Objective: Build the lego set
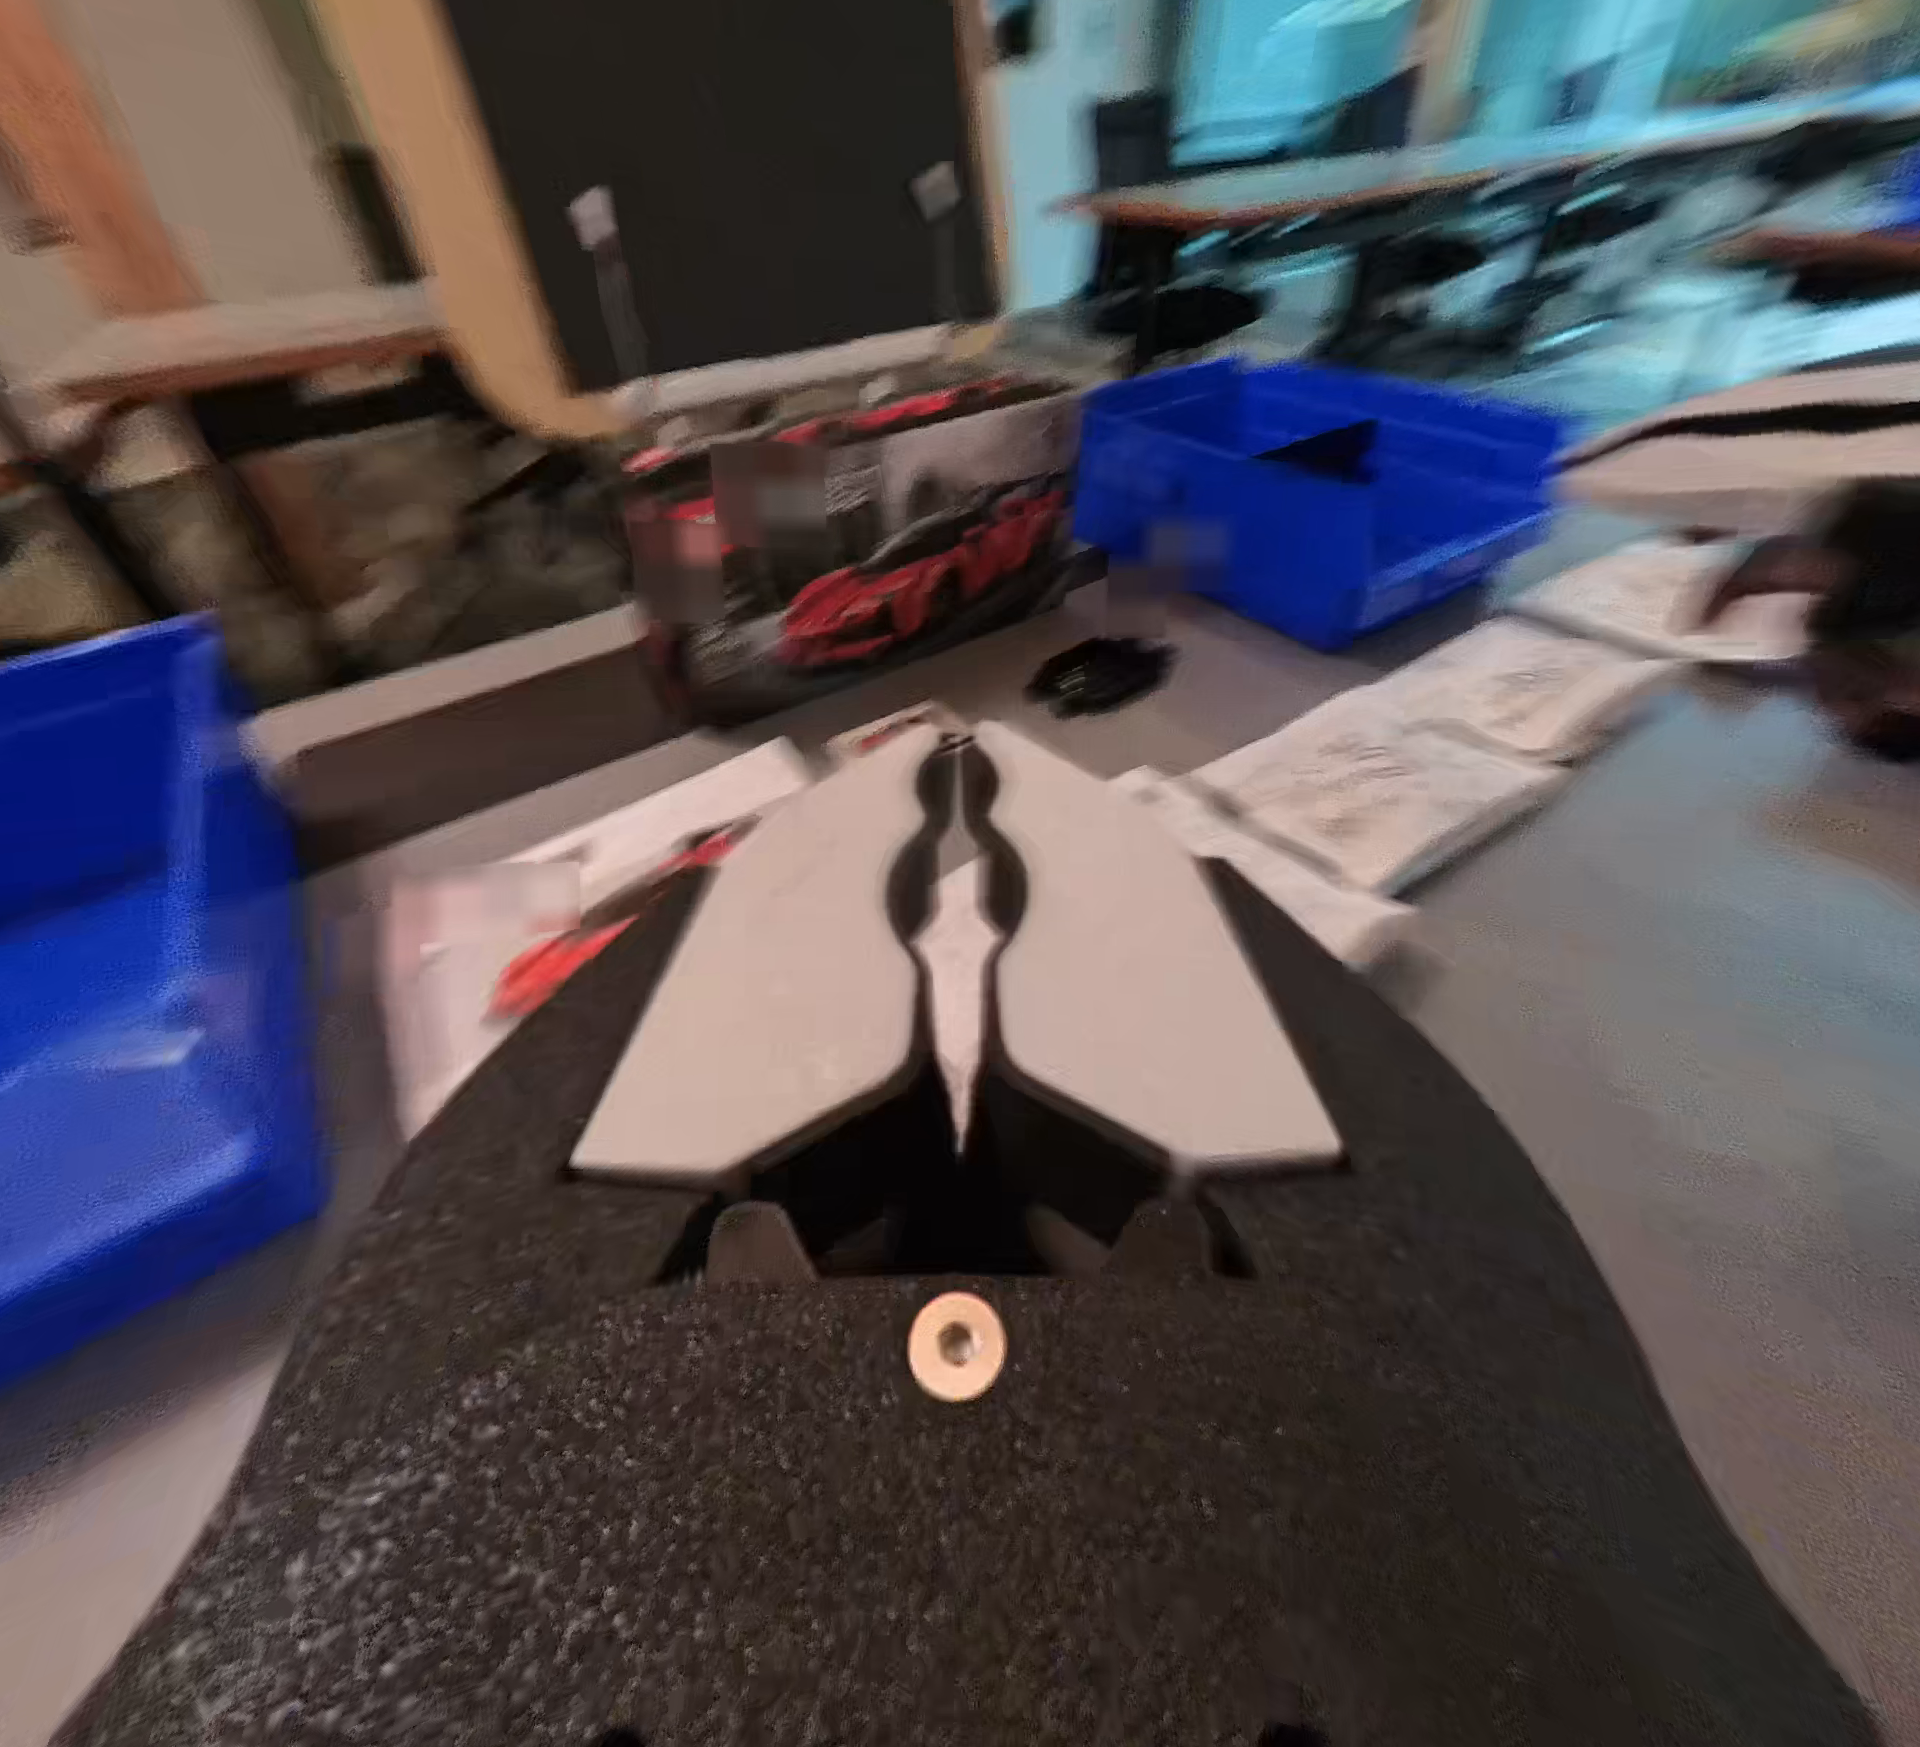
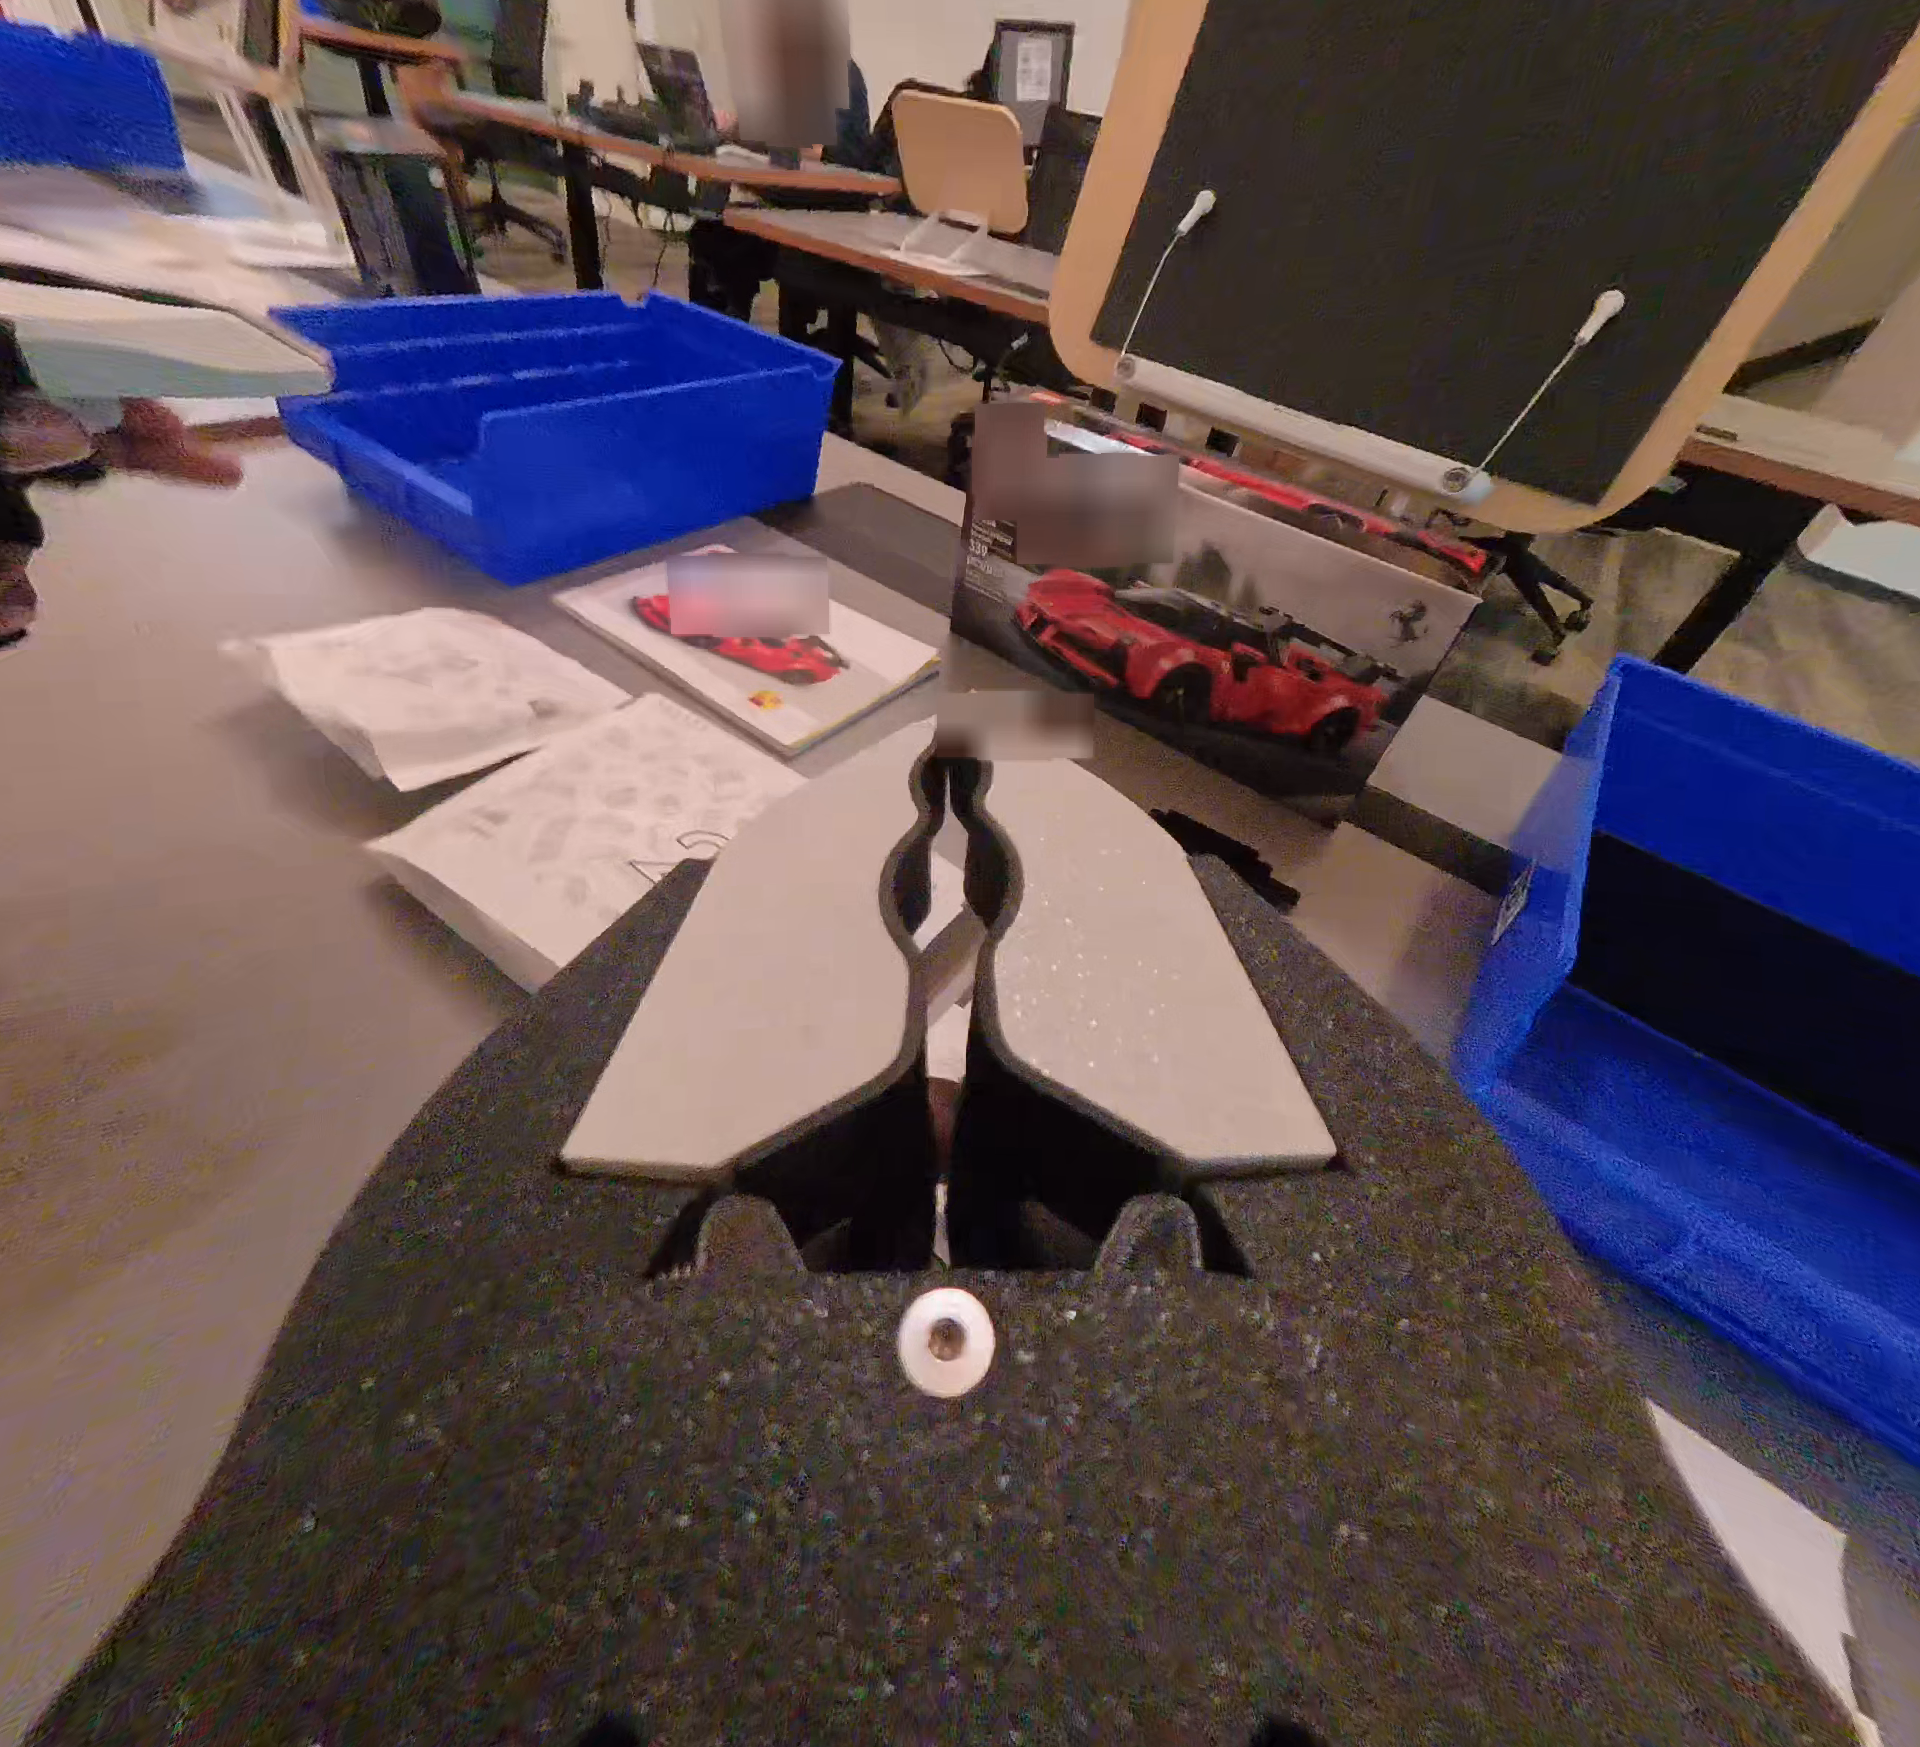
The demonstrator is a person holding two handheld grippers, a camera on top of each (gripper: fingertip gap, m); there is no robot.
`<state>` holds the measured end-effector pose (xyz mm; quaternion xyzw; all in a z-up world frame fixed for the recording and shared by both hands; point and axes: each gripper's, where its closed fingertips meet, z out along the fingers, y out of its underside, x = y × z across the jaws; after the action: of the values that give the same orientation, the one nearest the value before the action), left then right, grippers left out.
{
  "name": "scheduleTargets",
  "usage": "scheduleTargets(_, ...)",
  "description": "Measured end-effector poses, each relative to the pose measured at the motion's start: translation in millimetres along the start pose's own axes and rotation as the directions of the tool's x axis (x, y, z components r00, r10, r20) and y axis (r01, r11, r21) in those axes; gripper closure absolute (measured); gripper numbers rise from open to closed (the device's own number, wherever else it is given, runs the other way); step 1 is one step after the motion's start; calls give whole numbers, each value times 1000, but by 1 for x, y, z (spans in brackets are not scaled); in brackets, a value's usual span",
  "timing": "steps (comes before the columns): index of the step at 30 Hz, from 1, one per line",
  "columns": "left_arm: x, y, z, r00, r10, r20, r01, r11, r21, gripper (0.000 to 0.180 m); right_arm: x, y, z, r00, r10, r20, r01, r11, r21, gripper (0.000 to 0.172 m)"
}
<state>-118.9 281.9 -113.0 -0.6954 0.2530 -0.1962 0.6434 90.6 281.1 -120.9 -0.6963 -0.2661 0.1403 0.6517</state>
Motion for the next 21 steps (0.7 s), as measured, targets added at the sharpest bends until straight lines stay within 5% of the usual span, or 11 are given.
scheduleTargets(3, -7, -5, -6, 997, -69, -44, 70, 998, 11, 180, 3, 1, 4, 996, 84, 2, -84, 996, -21, 160)
scheduleTargets(4, -15, 0, -5, 999, -49, -11, 49, 999, -19, 158, 8, 5, 8, 996, 87, -23, -88, 995, -47, 123)
scheduleTargets(5, -27, 7, -2, 997, -52, 56, 55, 997, -54, 95, 13, 9, 12, 996, 73, -59, -77, 994, -74, 75)
scheduleTargets(8, -43, 30, 0, 993, 26, 112, -4, 982, -191, 159, 19, 21, 16, 994, -48, -96, 32, 986, -163, 108)
scheduleTargets(9, -31, 26, -4, 997, 67, 29, -62, 986, -154, 180, 13, 14, 14, 994, -84, -64, 77, 992, -98, 171)
scheduleTargets(12, -36, 8, -3, 996, 56, 67, -56, 998, -6, 180, 19, 3, 12, 992, -26, -122, 27, 1000, 4, 157)
scheduleTargets(13, -40, 2, -2, 992, 84, 99, -88, 996, 35, 153, 23, 4, 13, 991, -16, -136, 17, 1000, 8, 114)
scheduleTargets(14, -50, -6, 1, 980, 90, 175, -106, 991, 85, 68, 26, 11, 16, 990, 2, -140, -7, 999, -38, 62)
scheduleTargets(15, -57, -8, 3, 970, 95, 222, -117, 990, 85, 35, 27, 24, 18, 992, 21, -122, -39, 989, -141, 37)
scheduleTargets(17, -58, 0, 5, 976, 111, 188, -115, 993, 11, 33, 25, 46, 17, 996, 48, -76, -67, 958, -280, 25)
scheduleTargets(21, -58, 7, 2, 989, -12, 147, 10, 1000, 20, 35, 33, 51, 11, 992, 56, -114, -85, 962, -259, 32)
